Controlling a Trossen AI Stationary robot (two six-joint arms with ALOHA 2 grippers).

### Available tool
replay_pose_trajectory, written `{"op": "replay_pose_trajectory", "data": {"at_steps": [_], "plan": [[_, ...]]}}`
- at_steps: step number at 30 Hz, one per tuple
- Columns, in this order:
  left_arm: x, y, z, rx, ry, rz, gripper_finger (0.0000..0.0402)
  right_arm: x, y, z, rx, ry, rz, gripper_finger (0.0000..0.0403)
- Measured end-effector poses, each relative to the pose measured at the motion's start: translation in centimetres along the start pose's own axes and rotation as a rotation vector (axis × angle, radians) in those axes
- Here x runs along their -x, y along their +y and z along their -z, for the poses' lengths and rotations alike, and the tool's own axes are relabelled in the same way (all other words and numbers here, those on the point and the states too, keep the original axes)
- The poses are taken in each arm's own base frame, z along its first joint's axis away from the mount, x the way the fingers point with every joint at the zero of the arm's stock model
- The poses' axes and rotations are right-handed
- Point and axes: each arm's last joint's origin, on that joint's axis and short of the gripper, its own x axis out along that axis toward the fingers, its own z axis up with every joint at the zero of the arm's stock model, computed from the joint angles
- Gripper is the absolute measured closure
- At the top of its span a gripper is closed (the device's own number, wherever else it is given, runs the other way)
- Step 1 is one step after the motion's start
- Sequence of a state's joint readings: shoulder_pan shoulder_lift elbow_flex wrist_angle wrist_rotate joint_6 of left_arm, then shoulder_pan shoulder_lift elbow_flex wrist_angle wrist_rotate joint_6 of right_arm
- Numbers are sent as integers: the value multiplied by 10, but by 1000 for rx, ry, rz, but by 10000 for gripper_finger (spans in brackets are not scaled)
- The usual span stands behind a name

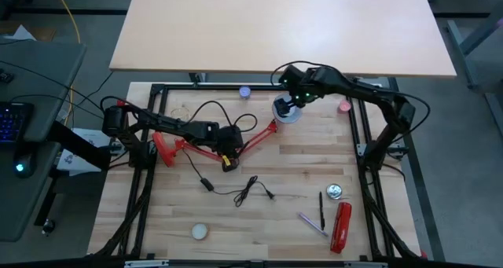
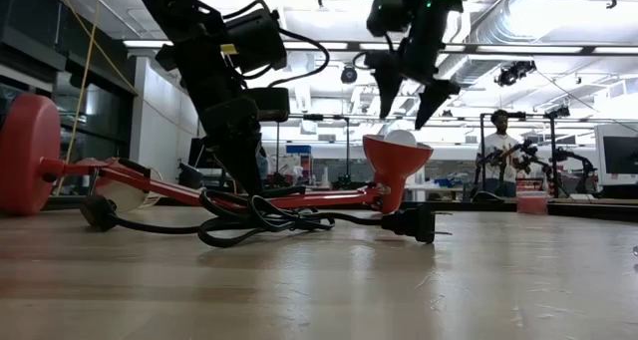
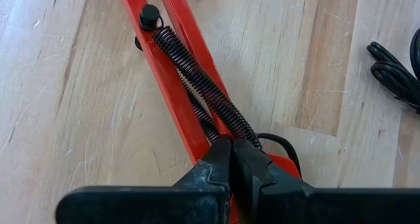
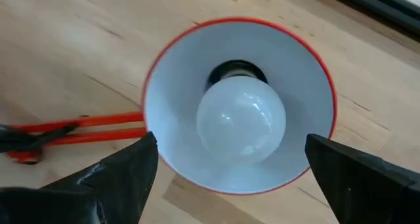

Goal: Screw lightbulb
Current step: Remove the white lightbulb from the desk lamp

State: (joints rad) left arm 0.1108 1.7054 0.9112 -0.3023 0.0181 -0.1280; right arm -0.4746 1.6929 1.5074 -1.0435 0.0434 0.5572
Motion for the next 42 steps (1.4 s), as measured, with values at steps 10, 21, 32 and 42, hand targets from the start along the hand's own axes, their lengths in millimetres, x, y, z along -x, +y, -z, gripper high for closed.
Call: {"op": "replay_pose_trajectory", "data": {"at_steps": [10,21,32,42], "plan": [[0,0,0,0,0,4,401,-32,8,-2,62,24,104,27],[0,0,0,1,0,4,401,-46,9,-3,69,34,147,27],[0,0,0,2,0,3,402,-46,8,-3,111,38,155,105],[0,0,0,2,6,3,401,-46,8,-4,1240,124,130,174]]}}
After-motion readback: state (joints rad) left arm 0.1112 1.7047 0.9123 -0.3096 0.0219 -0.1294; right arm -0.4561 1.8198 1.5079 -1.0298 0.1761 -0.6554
